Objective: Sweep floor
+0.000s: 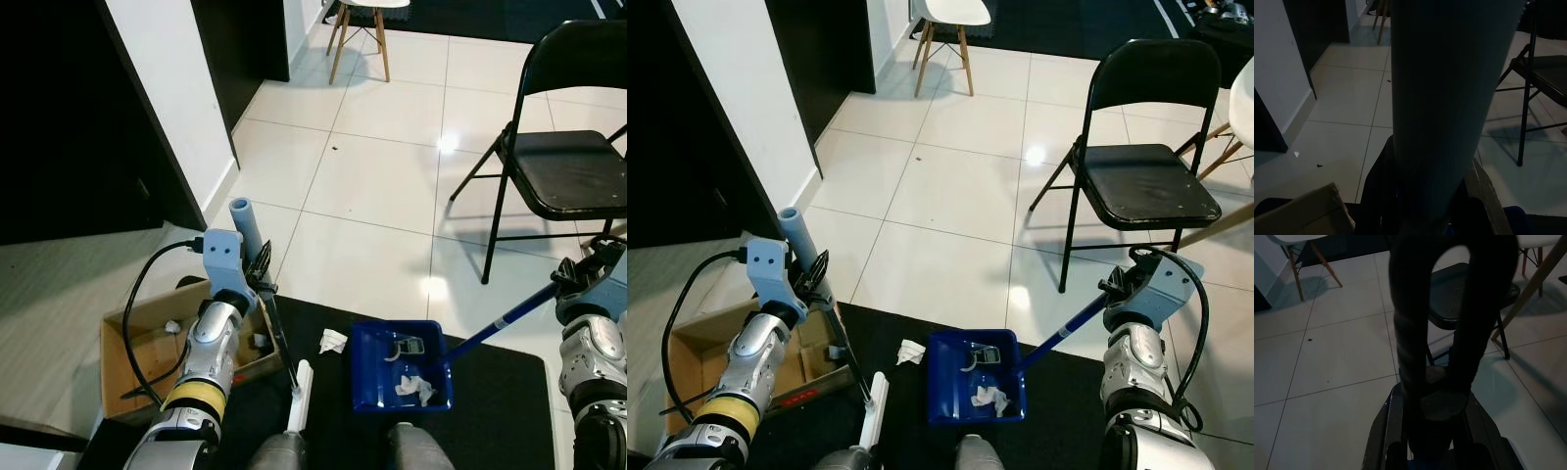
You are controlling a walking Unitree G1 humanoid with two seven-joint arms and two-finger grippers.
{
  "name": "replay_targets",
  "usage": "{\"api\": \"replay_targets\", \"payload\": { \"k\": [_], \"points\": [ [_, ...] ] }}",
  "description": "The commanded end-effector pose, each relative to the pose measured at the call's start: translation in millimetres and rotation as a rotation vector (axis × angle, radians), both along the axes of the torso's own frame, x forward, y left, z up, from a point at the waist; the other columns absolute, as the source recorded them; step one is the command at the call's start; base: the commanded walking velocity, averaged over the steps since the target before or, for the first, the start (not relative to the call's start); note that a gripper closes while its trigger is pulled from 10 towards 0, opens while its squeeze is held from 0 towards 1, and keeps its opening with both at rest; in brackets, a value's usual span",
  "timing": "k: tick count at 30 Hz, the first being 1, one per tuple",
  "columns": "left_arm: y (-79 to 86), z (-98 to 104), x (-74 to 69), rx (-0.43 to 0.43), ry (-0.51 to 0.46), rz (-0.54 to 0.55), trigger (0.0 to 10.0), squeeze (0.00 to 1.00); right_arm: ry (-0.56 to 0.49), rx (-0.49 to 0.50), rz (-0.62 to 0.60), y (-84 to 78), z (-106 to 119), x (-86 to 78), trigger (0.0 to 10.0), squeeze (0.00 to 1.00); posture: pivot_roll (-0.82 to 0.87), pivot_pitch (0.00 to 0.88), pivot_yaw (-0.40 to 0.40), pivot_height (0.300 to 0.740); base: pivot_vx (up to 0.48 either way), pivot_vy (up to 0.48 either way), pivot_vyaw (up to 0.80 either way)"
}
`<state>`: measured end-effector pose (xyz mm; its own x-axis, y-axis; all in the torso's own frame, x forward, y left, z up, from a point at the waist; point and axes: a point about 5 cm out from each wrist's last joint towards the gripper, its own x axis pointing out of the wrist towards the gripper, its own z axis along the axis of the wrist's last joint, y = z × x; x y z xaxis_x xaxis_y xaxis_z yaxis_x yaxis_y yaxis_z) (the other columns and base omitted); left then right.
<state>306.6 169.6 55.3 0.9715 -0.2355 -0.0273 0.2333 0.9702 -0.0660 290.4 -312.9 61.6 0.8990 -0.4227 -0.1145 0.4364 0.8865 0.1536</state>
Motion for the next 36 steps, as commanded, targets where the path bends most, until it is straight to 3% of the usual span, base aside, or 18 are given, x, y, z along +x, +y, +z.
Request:
{"api": "replay_targets", "payload": {
  "k": [1, 8, 22, 27, 31, 36],
  "points": [
    [0.6, 0.9, -0.9, -0.001, -0.013, 0.003, 10.0, 0.00, -0.023, -0.008, -0.012, -5.2, 5.4, 0.2, 10.0, 0.00, -0.04, 0.083, -0.004, 0.740, 0.000, -0.330, 0.00],
    [-1.2, 1.0, -0.4, -0.001, -0.015, 0.012, 10.0, 0.00, -0.028, -0.017, -0.013, -8.9, 10.6, 2.7, 10.0, 0.00, -0.04, 0.085, -0.005, 0.740, 0.000, -0.480, 0.00],
    [8.9, 4.2, 4.9, -0.009, -0.016, 0.115, 10.0, 0.00, -0.033, -0.033, 0.006, -8.6, 17.3, 8.5, 10.0, 0.00, -0.04, 0.085, -0.011, 0.740, 0.000, 0.000, 0.00],
    [5.2, 4.7, 7.6, 0.008, -0.007, 0.097, 10.0, 0.00, -0.031, -0.051, 0.021, -8.1, 20.7, 11.7, 10.0, 0.00, -0.04, 0.087, -0.010, 0.740, 0.000, 0.000, 0.00],
    [-9.0, 7.8, 11.6, 0.023, -0.013, 0.012, 10.0, 0.00, -0.015, -0.067, 0.036, -7.2, 23.0, 15.2, 10.0, 0.00, -0.04, 0.101, -0.001, 0.740, 0.000, 0.000, 0.00],
    [-11.7, 17.3, 17.2, 0.021, -0.058, 0.015, 10.0, 0.00, -0.001, -0.078, 0.035, -9.1, 23.6, 15.3, 10.0, 0.00, -0.03, 0.121, 0.002, 0.740, 0.000, 0.000, 0.00]
  ]
}}
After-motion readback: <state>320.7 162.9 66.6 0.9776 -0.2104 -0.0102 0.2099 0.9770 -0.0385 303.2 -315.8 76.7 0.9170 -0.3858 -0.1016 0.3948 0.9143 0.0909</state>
